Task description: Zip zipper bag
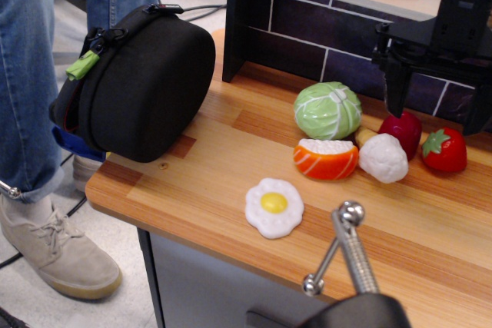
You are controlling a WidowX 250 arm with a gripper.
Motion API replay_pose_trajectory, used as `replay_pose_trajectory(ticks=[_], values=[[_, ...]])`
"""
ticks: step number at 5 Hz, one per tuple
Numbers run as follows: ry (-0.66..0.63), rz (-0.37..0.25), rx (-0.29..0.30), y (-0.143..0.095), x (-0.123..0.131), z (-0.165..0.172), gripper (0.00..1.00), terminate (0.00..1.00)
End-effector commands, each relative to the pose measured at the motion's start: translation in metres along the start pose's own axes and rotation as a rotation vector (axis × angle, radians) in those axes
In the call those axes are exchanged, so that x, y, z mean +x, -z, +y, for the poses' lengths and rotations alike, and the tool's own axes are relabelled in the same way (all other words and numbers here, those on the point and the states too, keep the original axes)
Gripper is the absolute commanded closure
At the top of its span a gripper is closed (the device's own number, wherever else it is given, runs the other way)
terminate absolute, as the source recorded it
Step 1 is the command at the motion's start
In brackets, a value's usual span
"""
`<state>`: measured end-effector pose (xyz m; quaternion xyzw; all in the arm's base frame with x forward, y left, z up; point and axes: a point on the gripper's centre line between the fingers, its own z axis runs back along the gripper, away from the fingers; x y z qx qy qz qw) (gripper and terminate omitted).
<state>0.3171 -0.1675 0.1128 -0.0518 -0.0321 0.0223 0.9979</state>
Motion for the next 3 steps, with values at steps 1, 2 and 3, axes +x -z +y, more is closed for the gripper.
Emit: replay_pose_trajectory(ticks=[1,2,3], values=[[0.000,0.000,0.000,0.000,0.000,0.000,0.00,0.00],[0.039,-0.022,0.015,-0.022,-0.004,0.030,0.00,0.00],[0.066,0.029,0.047,-0.051,-0.009,0.077,0.00,0.00]])
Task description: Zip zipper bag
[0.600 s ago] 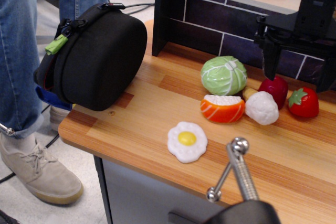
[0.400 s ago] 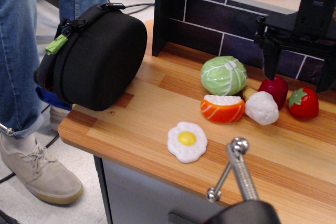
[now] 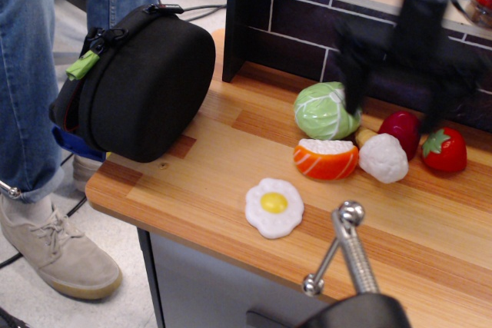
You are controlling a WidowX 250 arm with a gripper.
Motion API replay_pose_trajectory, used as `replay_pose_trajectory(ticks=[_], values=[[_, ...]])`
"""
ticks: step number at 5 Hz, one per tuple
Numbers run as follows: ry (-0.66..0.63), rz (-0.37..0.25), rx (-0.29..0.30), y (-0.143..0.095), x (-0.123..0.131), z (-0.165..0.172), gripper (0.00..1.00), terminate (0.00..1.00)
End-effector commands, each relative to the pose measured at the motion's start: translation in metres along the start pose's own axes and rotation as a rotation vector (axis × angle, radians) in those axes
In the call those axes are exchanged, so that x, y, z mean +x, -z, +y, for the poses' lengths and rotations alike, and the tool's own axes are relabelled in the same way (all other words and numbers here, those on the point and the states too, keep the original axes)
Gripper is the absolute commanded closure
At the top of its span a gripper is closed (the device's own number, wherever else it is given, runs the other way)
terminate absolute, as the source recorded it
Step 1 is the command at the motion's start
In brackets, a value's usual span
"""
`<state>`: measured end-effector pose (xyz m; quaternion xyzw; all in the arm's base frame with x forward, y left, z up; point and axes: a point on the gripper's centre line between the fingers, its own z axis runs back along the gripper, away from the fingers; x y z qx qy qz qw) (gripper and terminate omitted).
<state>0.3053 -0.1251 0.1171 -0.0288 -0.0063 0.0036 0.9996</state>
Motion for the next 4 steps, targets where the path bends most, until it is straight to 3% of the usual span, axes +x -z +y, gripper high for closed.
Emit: replay_pose_trajectory(ticks=[1,2,4], values=[[0.079,0.063,0.009,-0.062,-0.020,0.085,0.00,0.00],[0.141,0.118,0.039,-0.071,-0.040,0.134,0.00,0.00],[0.195,0.097,0.088,-0.074,-0.059,0.204,0.00,0.00]])
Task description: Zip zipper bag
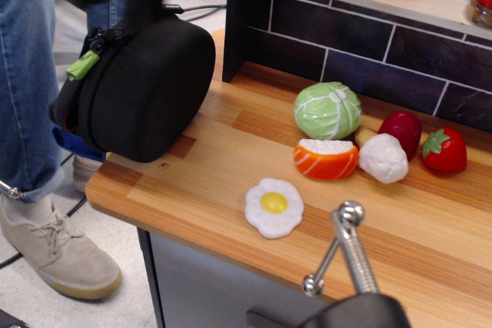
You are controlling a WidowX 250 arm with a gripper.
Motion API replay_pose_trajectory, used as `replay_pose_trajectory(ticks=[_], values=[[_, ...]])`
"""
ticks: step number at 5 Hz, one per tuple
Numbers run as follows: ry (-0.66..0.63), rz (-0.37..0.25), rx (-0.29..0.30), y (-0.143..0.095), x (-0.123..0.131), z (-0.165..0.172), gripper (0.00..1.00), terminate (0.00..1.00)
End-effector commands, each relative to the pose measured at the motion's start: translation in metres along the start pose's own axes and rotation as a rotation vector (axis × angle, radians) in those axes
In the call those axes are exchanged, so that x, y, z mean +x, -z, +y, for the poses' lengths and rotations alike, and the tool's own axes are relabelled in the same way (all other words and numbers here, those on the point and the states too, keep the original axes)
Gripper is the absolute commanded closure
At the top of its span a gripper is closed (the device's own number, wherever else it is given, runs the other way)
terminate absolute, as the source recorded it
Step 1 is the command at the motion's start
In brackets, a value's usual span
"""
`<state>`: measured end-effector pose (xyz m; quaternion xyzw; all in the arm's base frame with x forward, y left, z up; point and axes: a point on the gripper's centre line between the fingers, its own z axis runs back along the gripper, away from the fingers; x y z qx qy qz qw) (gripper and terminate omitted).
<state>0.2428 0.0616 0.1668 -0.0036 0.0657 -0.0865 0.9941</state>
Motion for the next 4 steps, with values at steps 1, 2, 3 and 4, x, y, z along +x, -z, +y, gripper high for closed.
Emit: replay_pose_trajectory(ticks=[1,2,3,4], values=[[0.038,-0.043,0.064,-0.004,-0.007,0.032,0.00,0.00],[0.069,-0.056,0.084,0.013,-0.005,0.037,0.00,0.00],[0.091,-0.074,0.096,0.031,-0.004,0.032,0.00,0.00],[0.085,-0.089,0.094,0.037,0.000,0.027,0.00,0.00]])
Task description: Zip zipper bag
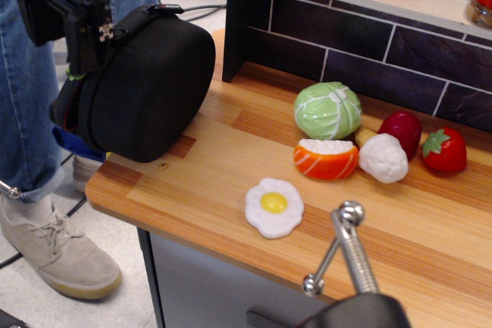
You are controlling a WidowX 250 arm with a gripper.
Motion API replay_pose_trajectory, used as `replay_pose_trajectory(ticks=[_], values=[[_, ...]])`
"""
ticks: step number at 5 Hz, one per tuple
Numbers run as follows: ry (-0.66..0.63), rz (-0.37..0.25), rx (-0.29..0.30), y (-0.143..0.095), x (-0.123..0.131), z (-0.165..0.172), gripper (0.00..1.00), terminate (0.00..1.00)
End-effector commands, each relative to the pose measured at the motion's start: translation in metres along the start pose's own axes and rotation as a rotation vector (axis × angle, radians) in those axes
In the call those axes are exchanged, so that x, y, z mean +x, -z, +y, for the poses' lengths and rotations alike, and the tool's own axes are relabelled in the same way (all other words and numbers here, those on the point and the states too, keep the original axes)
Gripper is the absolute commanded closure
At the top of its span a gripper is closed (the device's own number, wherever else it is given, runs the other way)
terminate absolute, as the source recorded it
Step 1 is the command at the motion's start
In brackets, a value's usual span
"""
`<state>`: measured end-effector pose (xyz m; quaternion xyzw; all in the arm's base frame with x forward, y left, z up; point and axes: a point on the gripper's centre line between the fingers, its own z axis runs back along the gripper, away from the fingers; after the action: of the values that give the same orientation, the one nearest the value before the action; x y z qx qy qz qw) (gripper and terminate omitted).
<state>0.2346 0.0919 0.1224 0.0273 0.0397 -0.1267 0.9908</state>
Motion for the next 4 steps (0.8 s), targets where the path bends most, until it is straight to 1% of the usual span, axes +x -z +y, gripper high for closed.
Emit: replay_pose_trajectory(ticks=[1,2,3,4], values=[[0.007,-0.062,0.036,0.0005,0.0123,-0.0048,0.00,0.00],[-0.002,-0.072,0.031,0.0023,0.0181,-0.0074,0.00,0.00],[-0.024,-0.086,0.023,0.0068,0.0190,-0.0072,1.00,0.00],[-0.030,-0.110,0.017,0.0043,0.0202,-0.0056,1.00,0.00]])
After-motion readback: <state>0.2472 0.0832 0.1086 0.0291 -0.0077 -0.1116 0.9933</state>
